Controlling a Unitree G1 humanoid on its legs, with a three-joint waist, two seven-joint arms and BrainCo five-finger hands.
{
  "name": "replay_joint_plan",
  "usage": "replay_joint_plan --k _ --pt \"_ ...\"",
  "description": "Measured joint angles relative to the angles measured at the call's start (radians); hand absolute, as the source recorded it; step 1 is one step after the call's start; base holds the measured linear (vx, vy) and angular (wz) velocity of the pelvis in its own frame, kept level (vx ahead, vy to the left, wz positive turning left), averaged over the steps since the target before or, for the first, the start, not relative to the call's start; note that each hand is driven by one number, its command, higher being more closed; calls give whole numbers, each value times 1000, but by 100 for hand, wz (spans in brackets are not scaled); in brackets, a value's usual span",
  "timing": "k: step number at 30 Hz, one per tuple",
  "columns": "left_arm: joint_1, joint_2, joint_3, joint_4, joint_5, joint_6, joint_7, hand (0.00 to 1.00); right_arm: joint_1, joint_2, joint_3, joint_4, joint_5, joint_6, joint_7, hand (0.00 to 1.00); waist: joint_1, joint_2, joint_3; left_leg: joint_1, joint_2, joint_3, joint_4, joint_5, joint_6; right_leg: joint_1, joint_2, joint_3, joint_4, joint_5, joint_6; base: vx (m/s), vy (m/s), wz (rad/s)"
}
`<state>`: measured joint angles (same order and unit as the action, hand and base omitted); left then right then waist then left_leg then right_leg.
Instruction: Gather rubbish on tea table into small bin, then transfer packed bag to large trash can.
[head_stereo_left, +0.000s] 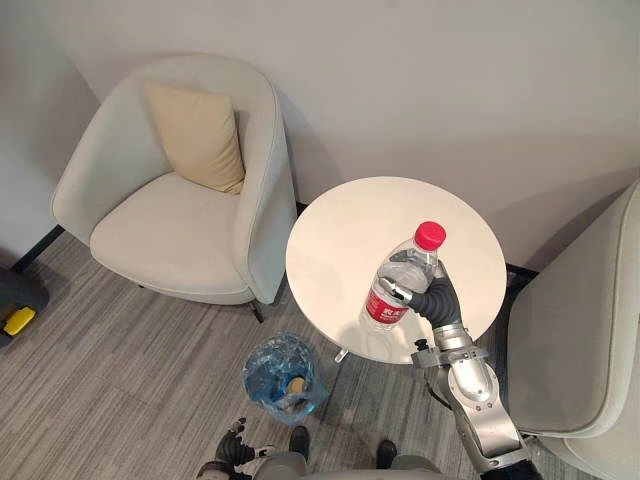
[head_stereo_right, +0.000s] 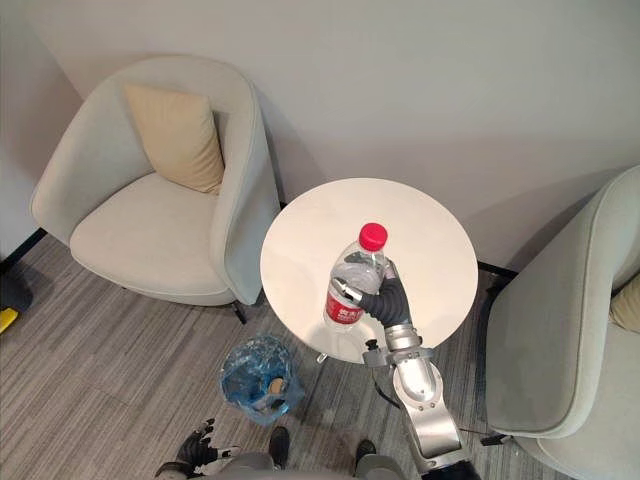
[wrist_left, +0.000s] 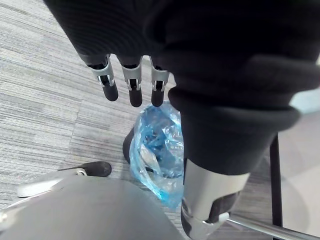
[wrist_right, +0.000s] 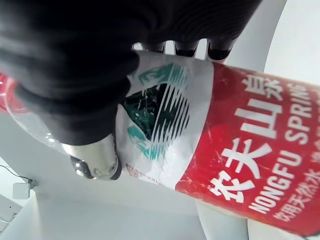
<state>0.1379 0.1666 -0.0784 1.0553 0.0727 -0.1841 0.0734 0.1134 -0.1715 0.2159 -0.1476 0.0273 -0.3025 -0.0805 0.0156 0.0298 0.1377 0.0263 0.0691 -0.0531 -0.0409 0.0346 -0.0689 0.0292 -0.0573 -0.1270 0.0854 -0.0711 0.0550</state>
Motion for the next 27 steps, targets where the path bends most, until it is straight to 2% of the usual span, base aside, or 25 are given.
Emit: replay_joint_plan --k 8,12,14,16,17,18,19,21,23,24,25,26,27 --pt "0 -3 0 14 0 -1 -1 0 -1 -4 33 -27 -38 0 -2 100 2 3 0 17 3 50 -7 -1 -1 -40 1 56 54 -9 2 -13 0 -21" --pt "-4 3 -6 14 -1 -5 -1 0 -1 -8 52 -27 -40 0 -3 100 -2 -5 6 -23 -20 60 68 -34 9 -104 -25 79 185 -64 4 -73 -1 -5" --pt "-11 9 -8 12 -3 -14 -4 0 0 -11 52 -28 -41 0 -4 100 -4 -9 8 -73 -36 14 142 -66 15 -128 -51 58 256 -121 35 -136 -48 52" --pt "-19 8 -11 11 -4 -20 -5 0 5 -14 44 -30 -46 0 -8 100 -4 1 4 -120 -40 -48 164 -66 17 -137 -54 30 290 -139 47 -84 -61 90" --pt "-23 13 -12 12 -6 -20 -6 0 5 -15 35 -34 -50 0 -9 100 -5 -4 8 -132 -49 -72 166 -61 14 -154 -50 74 351 -160 40 -61 -120 144" --pt "-30 25 -12 10 -12 -20 -5 0 15 -8 33 -43 -64 -1 -12 100 -8 -36 4 -153 -88 -126 167 -39 9 -164 -55 159 411 -217 42 -14 -179 156" --pt "-37 27 -10 9 -18 -18 -4 0 8 -6 34 -46 -71 -1 -10 100 -3 -52 7 -174 -108 -170 172 -21 -4 -157 -57 173 400 -258 28 -26 -201 149" --pt "-36 16 -5 -5 -24 -23 -4 0 -4 -25 33 -46 -77 -1 -9 100 25 -27 6 -209 -88 -220 159 17 -23 -161 -37 115 368 -242 8 -57 -166 94" --pt "-33 13 -6 -12 -36 -25 -2 0 -30 -32 32 -46 -77 -3 -14 100 32 -16 10 -244 -68 -262 125 62 -34 -188 -16 65 362 -230 -10 -92 -155 71" --pt "-35 9 -6 -14 -44 -24 -1 0 -50 -33 27 -47 -77 -3 -26 100 29 -6 15 -260 -52 -260 97 82 5 -202 -1 35 361 -223 -23 -115 -187 51" --pt "-39 3 -6 -14 -44 -22 -1 0 -56 -32 17 -46 -77 -2 -36 100 30 2 20 -263 -36 -221 67 75 91 -200 7 13 353 -210 -36 -141 -213 66" --pt "-48 3 -7 -10 -44 -21 -2 0 -57 -32 5 -47 -77 -2 -53 100 26 3 24 -265 -2 -64 40 -15 214 -178 3 0 286 -161 -65 -100 -130 73" --pt "-61 8 -6 -3 -43 -21 -3 0 -59 -32 -11 -54 -77 -3 -56 100 16 1 30 -272 7 9 57 -85 257 -157 -12 -18 242 -146 -62 -111 -77 91"
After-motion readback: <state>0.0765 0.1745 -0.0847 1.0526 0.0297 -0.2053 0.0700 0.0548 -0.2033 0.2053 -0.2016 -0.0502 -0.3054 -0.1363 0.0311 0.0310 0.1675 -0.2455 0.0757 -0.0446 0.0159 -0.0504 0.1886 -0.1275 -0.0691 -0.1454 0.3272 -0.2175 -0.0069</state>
